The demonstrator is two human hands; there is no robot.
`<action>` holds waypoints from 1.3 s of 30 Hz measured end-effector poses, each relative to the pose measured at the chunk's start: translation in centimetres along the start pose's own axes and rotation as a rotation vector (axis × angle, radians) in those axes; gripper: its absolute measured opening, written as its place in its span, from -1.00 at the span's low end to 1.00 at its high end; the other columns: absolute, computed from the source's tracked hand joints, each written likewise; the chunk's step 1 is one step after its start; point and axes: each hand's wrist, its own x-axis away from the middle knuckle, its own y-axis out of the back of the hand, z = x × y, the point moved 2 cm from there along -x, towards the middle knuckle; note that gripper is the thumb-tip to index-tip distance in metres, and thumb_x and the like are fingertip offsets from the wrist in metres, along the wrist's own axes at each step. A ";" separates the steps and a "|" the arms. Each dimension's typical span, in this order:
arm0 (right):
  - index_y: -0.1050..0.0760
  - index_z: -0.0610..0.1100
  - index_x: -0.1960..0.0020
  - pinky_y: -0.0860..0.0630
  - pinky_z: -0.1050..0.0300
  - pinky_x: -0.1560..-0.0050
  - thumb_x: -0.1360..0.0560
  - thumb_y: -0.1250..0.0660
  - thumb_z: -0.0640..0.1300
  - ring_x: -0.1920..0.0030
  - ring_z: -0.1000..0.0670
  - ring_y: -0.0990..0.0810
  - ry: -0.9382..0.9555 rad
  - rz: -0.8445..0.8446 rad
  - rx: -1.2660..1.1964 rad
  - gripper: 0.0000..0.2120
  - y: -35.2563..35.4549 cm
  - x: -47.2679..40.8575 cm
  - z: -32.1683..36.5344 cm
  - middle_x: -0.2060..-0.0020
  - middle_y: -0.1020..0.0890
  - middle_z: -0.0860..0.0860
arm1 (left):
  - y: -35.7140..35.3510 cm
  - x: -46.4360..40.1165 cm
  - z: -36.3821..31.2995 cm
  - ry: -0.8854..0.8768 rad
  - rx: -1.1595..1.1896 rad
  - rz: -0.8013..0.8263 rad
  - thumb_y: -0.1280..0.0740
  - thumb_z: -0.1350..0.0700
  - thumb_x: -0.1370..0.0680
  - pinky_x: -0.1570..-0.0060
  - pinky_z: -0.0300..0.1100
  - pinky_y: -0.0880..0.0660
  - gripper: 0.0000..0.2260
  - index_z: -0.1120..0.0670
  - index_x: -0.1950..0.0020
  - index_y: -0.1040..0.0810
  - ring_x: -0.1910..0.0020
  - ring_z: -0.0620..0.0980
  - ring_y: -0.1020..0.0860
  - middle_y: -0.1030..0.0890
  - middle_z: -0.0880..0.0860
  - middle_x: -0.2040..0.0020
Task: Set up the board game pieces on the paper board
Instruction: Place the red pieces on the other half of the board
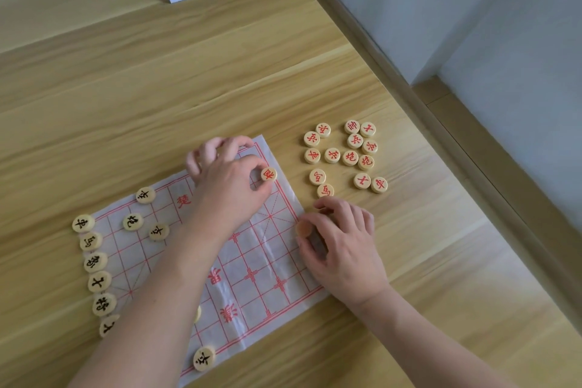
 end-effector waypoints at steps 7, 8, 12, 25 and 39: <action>-0.56 -0.02 -0.08 -0.22 0.09 -0.27 -0.40 -0.36 0.09 -0.15 -0.03 -0.46 -0.057 0.037 -0.007 -0.69 0.4 0.0 0.3 -0.14 -0.49 0.03 | 0.0 -0.1 -0.5 -0.011 -0.003 0.014 -0.49 -0.08 -0.35 -0.24 0.12 -0.11 -0.88 -0.12 0.18 -0.63 -0.24 0.05 -0.27 -0.50 -0.16 -0.22; -0.57 -0.02 -0.05 -0.22 0.09 -0.27 -0.40 -0.36 0.09 -0.15 -0.04 -0.46 -0.055 0.038 -0.009 -0.71 0.4 0.0 0.4 -0.14 -0.49 0.03 | 0.0 -0.1 -0.4 -0.010 -0.001 0.013 -0.49 -0.09 -0.34 -0.24 0.11 -0.11 -0.87 -0.12 0.16 -0.63 -0.24 0.05 -0.27 -0.50 -0.16 -0.22; -0.57 -0.03 0.01 -0.27 0.05 -0.25 -0.38 -0.36 0.03 -0.11 -0.05 -0.48 -0.054 0.031 -0.031 -0.77 0.5 0.0 0.4 -0.13 -0.50 0.04 | 0.6 0.3 -0.3 -0.003 0.009 -0.011 -0.44 -0.12 -0.33 -0.22 0.07 -0.12 -0.81 -0.13 0.10 -0.64 -0.22 0.04 -0.25 -0.50 -0.15 -0.23; -0.54 -0.02 0.05 -0.23 0.04 -0.27 -0.33 -0.35 0.08 -0.13 -0.04 -0.45 -0.042 0.101 -0.031 -0.74 0.7 0.3 0.5 -0.16 -0.46 0.05 | 1.1 2.1 -0.9 0.032 0.006 0.034 -0.41 -0.07 -0.36 -0.24 0.08 -0.11 -0.82 -0.17 0.05 -0.63 -0.25 0.04 -0.25 -0.44 -0.16 -0.27; -0.55 -0.05 -0.05 -0.15 0.05 -0.26 -0.42 -0.26 0.06 -0.22 -0.02 -0.39 -0.147 -0.146 -0.088 -0.71 1.5 -0.4 -0.5 -0.15 -0.50 0.02 | 1.6 2.3 -1.8 0.017 0.002 0.017 -0.45 0.03 -0.37 -0.20 0.04 -0.12 -0.83 -0.16 0.07 -0.63 -0.23 0.02 -0.27 -0.47 -0.15 -0.25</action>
